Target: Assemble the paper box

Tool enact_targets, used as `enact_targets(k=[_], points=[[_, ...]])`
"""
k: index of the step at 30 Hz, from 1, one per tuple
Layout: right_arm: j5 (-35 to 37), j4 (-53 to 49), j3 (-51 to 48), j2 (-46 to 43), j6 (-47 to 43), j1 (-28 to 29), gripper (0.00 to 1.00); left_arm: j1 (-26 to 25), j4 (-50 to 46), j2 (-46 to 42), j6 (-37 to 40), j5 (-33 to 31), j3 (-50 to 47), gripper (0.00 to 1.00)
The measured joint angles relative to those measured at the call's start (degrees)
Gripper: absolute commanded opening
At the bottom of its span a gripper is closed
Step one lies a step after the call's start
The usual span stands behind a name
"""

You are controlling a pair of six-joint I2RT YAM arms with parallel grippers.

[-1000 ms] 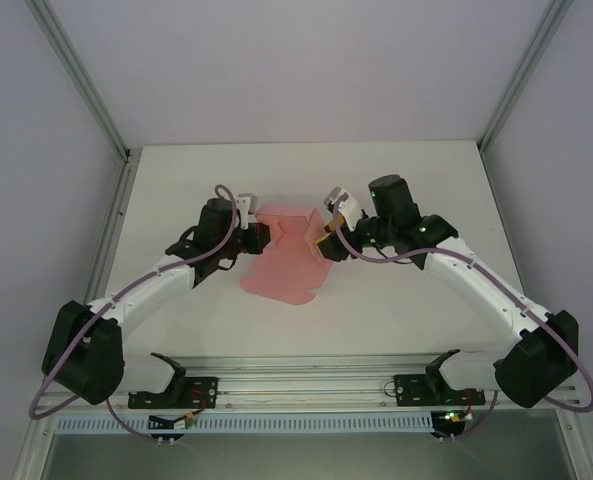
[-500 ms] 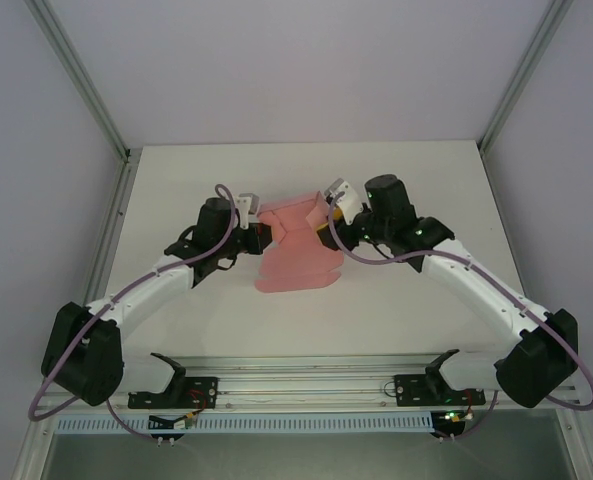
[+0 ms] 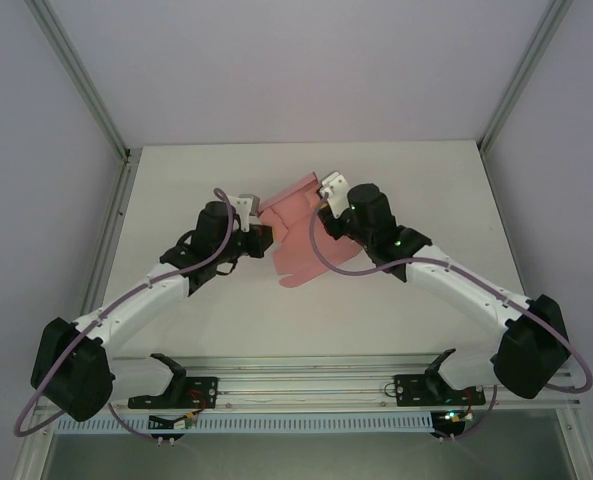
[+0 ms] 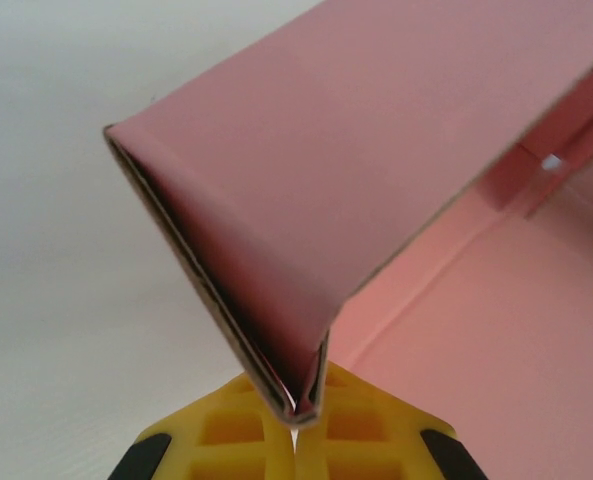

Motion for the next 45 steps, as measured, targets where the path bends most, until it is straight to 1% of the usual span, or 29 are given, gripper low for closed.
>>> enact_targets(k=[2,3,6,10,12,13,15,17,20,23,30,31,33,35,37,40,42,44,45], points=[[0.63,0.57,-0.07,0.57,-0.48,0.04,0.38,-0.68,-0.52,-0.31,0.0,-0.57,0.0,0.0],[0.79,0.85,-0.04,0.9,-0.96,0.02,0.4,-0.98,-0.59,-0.37,0.0,-0.83,0.0,0.0],[1.53,1.29,0.0,1.81,-2.1,-0.07,0.4,-1.31,-1.66,-0.42,0.0,-1.55,0.0,0.0],[5.01,1.53,0.0,2.89,-4.15,0.02,0.42,-1.57,-2.03,-0.72,0.15,-2.08,0.0,0.0],[6.78,1.53,0.0,2.89,-5.16,0.02,0.48,-1.84,-2.14,-1.53,0.5,-2.27,0.0,0.0],[7.17,1.53,0.0,2.71,-5.6,-0.02,0.49,-1.95,-2.14,-2.12,0.74,-2.29,0.0,0.0],[6.78,1.18,0.0,2.05,-6.16,-0.68,0.55,-2.05,-2.16,-3.41,1.42,-2.21,-0.07,0.0],[3.15,-0.11,-0.02,0.46,-6.38,-2.27,0.59,-2.05,-2.16,-4.76,2.08,-2.08,-0.33,0.0],[-5.79,-2.05,-0.31,-3.06,-6.38,-5.38,0.6,-2.1,-1.92,-6.6,3.15,-1.18,-1.53,0.0],[-13.18,-3.48,-0.79,-6.08,-5.62,-8.37,0.61,-2.16,-1.4,-7.91,3.8,-0.26,-2.4,0.0],[-30.47,-6.51,-1.4,-7.91,-5.6,-12.9,0.69,-2.36,-0.33,-9.75,5.73,1.44,-3.48,0.0],[-32.83,-7.1,-1.4,-7.89,-5.9,-13.16,0.68,-2.36,-0.33,-9.75,5.86,1.44,-3.56,0.0],[-36.48,-7.98,-1.4,-7.76,-6.6,-13.22,0.62,-2.34,-0.35,-9.75,6.05,1.31,-3.85,0.0],[-38.47,-8.55,-1.36,-7.41,-7.17,-13.22,0.52,-2.34,-0.35,-9.75,6.08,1.2,-4.04,0.0],[-39.43,-9.14,-1.05,-6.8,-7.08,-13.22,0.48,-2.34,-0.33,-9.75,6.1,1.2,-4.22,0.0],[-39.91,-10.01,0.09,-5.75,-6.34,-13.25,0.45,-2.34,-0.33,-9.73,6.08,1.16,-4.33,0.0],[-39.52,-9.99,0.98,-5.14,-5.27,-13.2,0.4,-2.34,-0.17,-9.64,6.05,1.2,-4.33,0.0],[-37.4,-9.46,1.38,-4.85,-3.82,-12.63,0.37,-2.34,0.57,-9.09,6.01,1.2,-4.33,0.0],[-35.98,-9.01,1.38,-4.74,-3.37,-12.13,0.34,-2.34,0.96,-8.59,5.84,1.11,-4.33,0.0]])
